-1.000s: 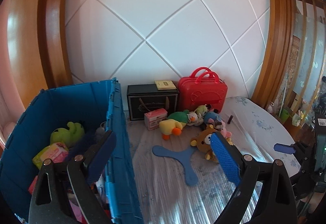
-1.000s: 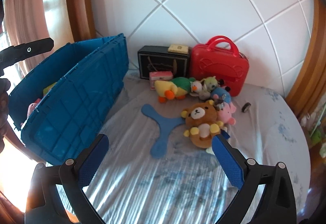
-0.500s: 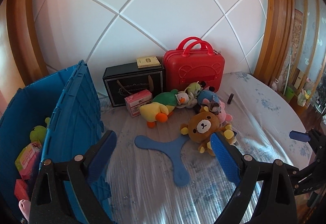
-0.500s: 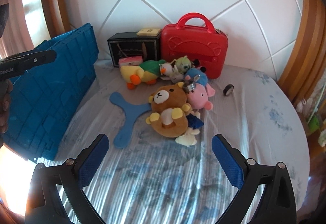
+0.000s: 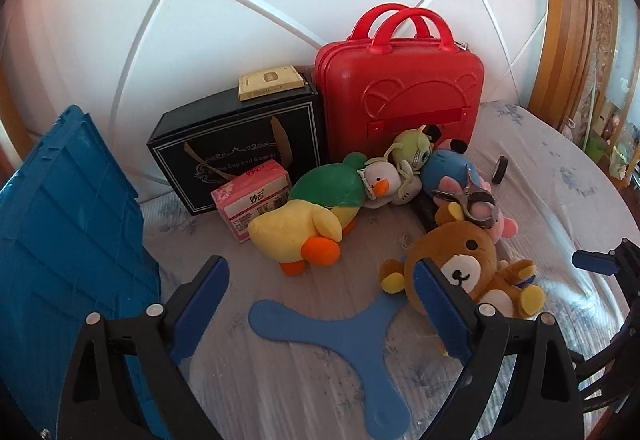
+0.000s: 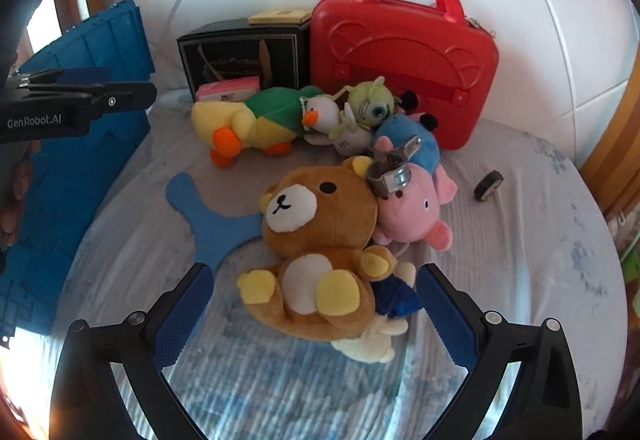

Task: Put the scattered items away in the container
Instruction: 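Grasp the green-hat duck plush with the left tool while the right tool grasps the brown bear plush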

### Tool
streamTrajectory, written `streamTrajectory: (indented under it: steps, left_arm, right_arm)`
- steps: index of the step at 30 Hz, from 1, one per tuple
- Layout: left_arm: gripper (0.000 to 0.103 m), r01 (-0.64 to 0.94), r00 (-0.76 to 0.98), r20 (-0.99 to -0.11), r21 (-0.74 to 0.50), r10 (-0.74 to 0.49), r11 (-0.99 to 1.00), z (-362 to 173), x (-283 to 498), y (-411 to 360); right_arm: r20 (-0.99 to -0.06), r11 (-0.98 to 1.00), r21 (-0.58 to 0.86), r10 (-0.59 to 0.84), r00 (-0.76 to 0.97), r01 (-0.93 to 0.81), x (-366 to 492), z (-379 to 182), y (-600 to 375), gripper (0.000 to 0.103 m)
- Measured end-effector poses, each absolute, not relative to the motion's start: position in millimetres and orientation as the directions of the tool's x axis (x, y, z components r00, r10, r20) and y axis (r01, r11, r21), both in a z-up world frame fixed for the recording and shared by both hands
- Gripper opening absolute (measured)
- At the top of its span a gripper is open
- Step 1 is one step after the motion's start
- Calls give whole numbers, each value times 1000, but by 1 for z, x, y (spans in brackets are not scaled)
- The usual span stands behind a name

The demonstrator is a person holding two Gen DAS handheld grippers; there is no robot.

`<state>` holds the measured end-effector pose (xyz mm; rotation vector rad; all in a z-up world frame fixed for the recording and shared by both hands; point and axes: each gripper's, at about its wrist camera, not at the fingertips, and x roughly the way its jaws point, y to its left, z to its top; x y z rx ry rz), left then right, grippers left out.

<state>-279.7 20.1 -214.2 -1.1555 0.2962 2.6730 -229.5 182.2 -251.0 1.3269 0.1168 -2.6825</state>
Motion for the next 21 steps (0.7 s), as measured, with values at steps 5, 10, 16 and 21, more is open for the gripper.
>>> streamTrajectory:
  steps: [5, 10, 16, 21]
  left_arm:
    - [94, -287, -656, -747, 110, 112, -952, -245, -325, 24]
    - [94, -336, -627, -776, 190, 68, -922, -277, -368, 38]
    - [94, -430, -583, -812, 311, -2, -848, -325, -405, 59]
    - [94, -415, -549, -832, 349, -74, -840, -362, -434, 60]
  right_arm:
    - [-832, -986, -21, -74, -551, 164, -260, -291, 180, 103]
    - [-836, -984, -59, -43, -547, 167, -281, -310, 174, 103]
    - [-867, -980, -72, -30, -497, 184, -301, -340, 170, 103]
    - [-868, -980, -68, -35, -496, 189, -306, -352, 163, 103]
